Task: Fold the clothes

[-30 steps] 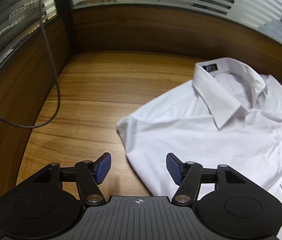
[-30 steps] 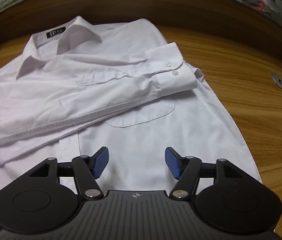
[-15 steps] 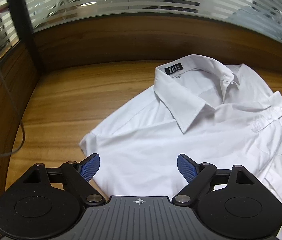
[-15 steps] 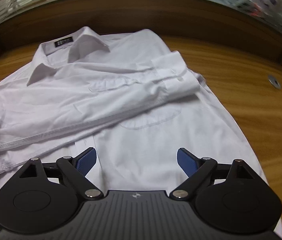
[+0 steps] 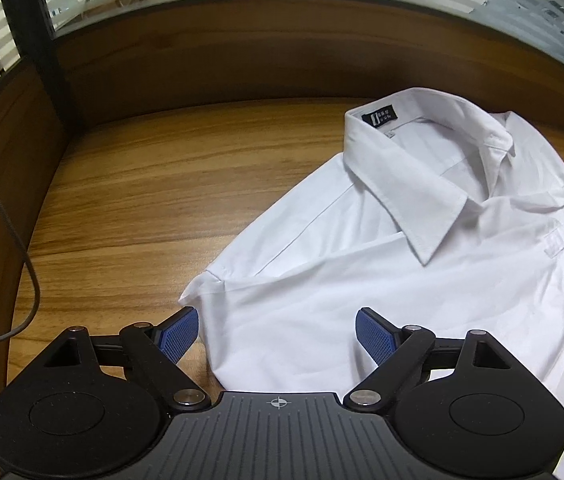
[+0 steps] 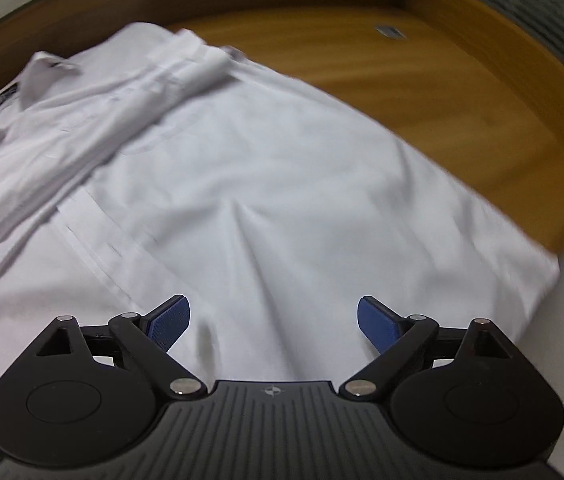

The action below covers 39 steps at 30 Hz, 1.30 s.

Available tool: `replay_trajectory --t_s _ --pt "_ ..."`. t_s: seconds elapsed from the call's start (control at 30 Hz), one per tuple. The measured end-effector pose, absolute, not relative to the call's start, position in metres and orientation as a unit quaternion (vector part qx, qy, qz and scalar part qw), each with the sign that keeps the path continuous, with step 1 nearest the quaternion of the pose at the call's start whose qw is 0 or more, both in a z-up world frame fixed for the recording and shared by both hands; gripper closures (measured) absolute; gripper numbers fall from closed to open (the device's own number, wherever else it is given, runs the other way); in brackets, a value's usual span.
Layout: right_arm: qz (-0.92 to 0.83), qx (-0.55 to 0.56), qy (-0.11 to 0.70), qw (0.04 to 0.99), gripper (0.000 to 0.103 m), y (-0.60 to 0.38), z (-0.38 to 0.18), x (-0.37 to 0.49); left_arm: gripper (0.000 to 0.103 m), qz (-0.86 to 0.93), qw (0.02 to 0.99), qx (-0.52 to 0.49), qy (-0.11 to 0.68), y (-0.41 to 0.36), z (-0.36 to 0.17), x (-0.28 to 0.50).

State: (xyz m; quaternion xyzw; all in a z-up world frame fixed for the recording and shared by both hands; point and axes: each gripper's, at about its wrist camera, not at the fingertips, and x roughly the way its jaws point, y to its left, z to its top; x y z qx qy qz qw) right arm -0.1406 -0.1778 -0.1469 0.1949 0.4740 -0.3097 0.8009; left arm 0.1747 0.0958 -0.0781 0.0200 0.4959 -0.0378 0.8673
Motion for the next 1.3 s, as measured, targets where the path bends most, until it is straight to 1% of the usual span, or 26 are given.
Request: replay_trajectory --t_s 0.23,0.3,0.37,0.4,0.47,0.5,0.53,0.6,0.63,0.7,0.73,0.77,0.87,0.93,1.3 --pt "-0.329 0.267 0.456 0.782 0.009 -0.164 -0.158 -0.164 0.017 -0.048 0.865 0.017 0.500 0.102 -0.086 0.179" --pt "-0.332 0.283 0.449 0.780 0.010 -0.161 -0.160 -0.168 0.018 -0.050 0.865 0.016 0.499 0.104 -0.087 0.181" --pt "-0.335 0.289 0.444 0.779 0.020 -0.160 -0.160 -0.169 0.022 -0.051 0.865 0.016 0.499 0.105 -0.089 0.182" --pt "-0.338 0.288 0.443 0.779 0.022 -0.160 -0.160 -0.169 0.024 -0.051 0.864 0.015 0.501 0.106 -0.090 0.184" --pt "-0.342 0.280 0.440 0.782 0.036 -0.159 -0.158 -0.170 0.029 -0.052 0.862 0.014 0.504 0.107 -0.092 0.186" --pt "-0.344 0.276 0.438 0.783 0.041 -0.159 -0.158 -0.170 0.032 -0.053 0.862 0.015 0.504 0.107 -0.093 0.187" --pt "-0.348 0.272 0.437 0.783 0.052 -0.158 -0.157 -0.169 0.034 -0.052 0.863 0.016 0.503 0.106 -0.094 0.188" --pt "-0.366 0.274 0.432 0.777 0.066 -0.157 -0.156 -0.166 0.051 -0.048 0.862 0.020 0.504 0.106 -0.096 0.190" --pt "-0.373 0.273 0.431 0.775 0.073 -0.155 -0.156 -0.164 0.056 -0.043 0.863 0.024 0.503 0.106 -0.097 0.191" --pt "-0.375 0.260 0.439 0.774 0.079 -0.148 -0.156 -0.157 0.076 -0.032 0.864 0.036 0.501 0.107 -0.098 0.192" --pt "-0.377 0.253 0.442 0.774 0.084 -0.146 -0.156 -0.154 0.079 -0.032 0.865 0.036 0.499 0.108 -0.098 0.191" --pt "-0.379 0.249 0.444 0.773 0.087 -0.144 -0.156 -0.151 0.082 -0.032 0.866 0.034 0.498 0.111 -0.098 0.191" --pt "-0.384 0.248 0.446 0.770 0.093 -0.144 -0.155 -0.145 0.090 -0.032 0.867 0.038 0.496 0.113 -0.097 0.189" --pt "-0.384 0.242 0.449 0.769 0.095 -0.144 -0.155 -0.141 0.094 -0.028 0.867 0.046 0.496 0.112 -0.096 0.188" --pt "-0.381 0.224 0.455 0.773 0.096 -0.150 -0.154 -0.108 0.094 0.009 0.866 0.031 0.499 0.125 -0.093 0.167"
